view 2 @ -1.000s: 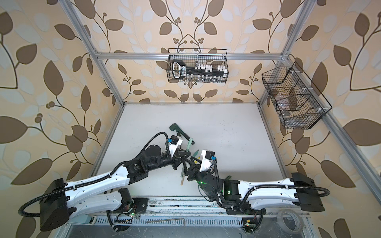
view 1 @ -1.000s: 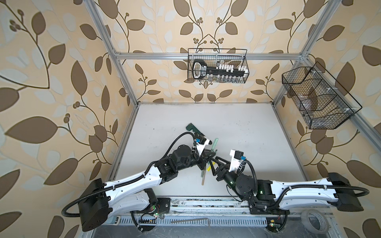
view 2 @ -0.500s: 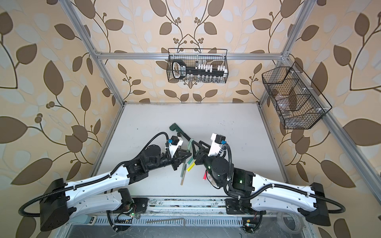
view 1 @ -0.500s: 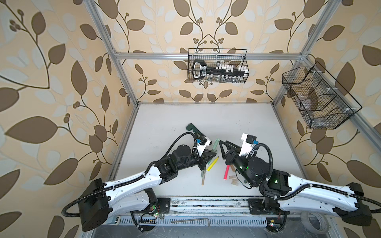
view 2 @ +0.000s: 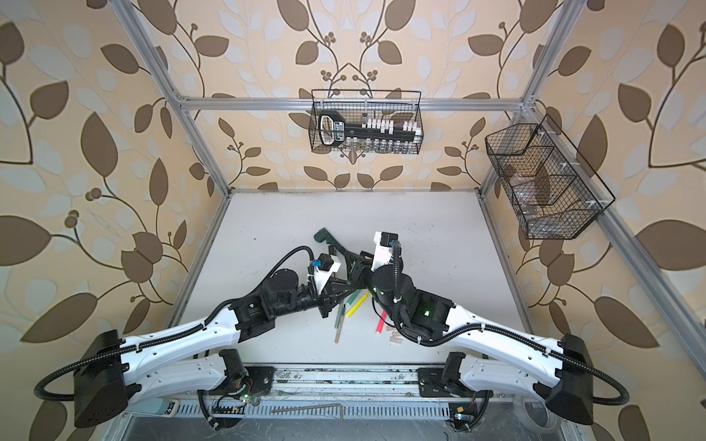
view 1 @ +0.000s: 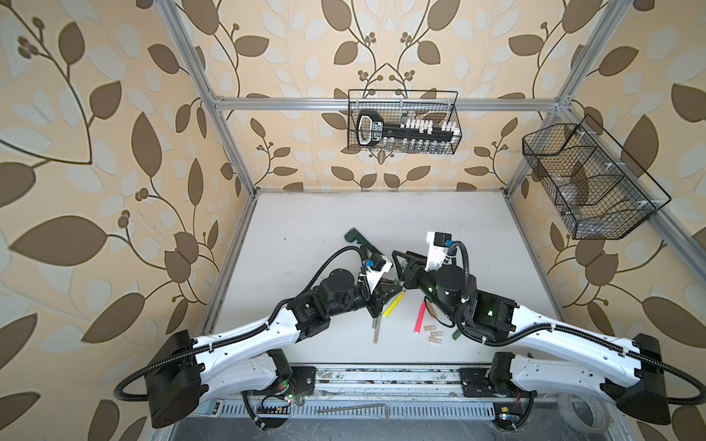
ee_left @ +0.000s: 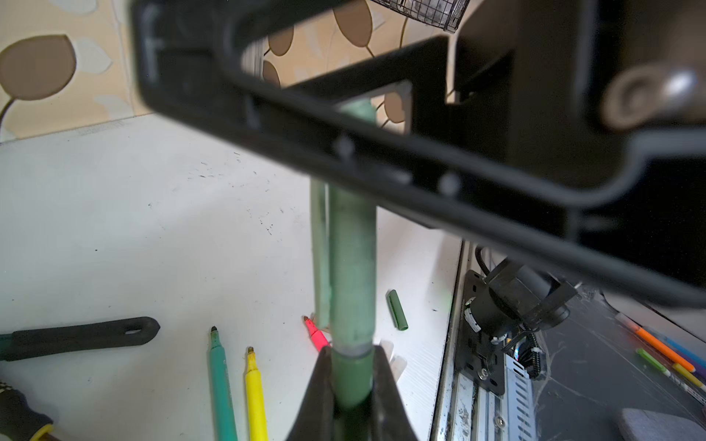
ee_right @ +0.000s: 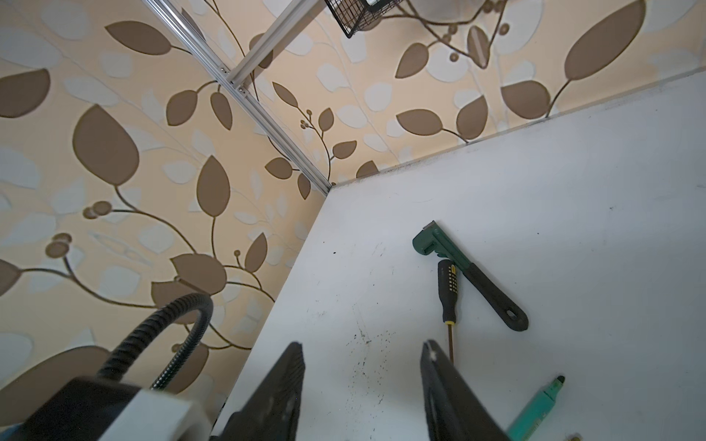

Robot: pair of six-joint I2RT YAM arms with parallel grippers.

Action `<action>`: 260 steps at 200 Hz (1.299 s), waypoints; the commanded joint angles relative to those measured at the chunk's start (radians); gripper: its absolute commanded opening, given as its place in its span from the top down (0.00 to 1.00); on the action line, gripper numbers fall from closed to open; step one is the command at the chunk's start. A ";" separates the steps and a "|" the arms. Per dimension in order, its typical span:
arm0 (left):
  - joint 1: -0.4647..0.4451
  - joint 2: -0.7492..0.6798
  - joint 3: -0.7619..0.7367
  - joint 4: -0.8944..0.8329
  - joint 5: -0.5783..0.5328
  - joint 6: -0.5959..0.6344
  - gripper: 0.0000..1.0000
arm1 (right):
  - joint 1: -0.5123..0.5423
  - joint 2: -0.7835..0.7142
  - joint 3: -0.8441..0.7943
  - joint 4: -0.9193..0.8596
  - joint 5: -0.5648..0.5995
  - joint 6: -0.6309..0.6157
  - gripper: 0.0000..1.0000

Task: Insert the pens into the pen caps
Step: 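Press the cap down onto the pen, then open the right gripper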

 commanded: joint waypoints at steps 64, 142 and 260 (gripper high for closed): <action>-0.012 -0.023 0.027 0.043 0.015 0.024 1.00 | -0.007 0.079 0.058 -0.015 -0.086 0.016 1.00; -0.011 -0.037 0.021 0.042 -0.027 0.017 1.00 | 0.105 0.004 -0.122 0.104 -0.051 0.038 1.00; -0.011 -0.165 -0.029 0.048 -0.238 0.043 1.00 | 0.332 0.080 -0.250 0.347 0.053 0.109 1.00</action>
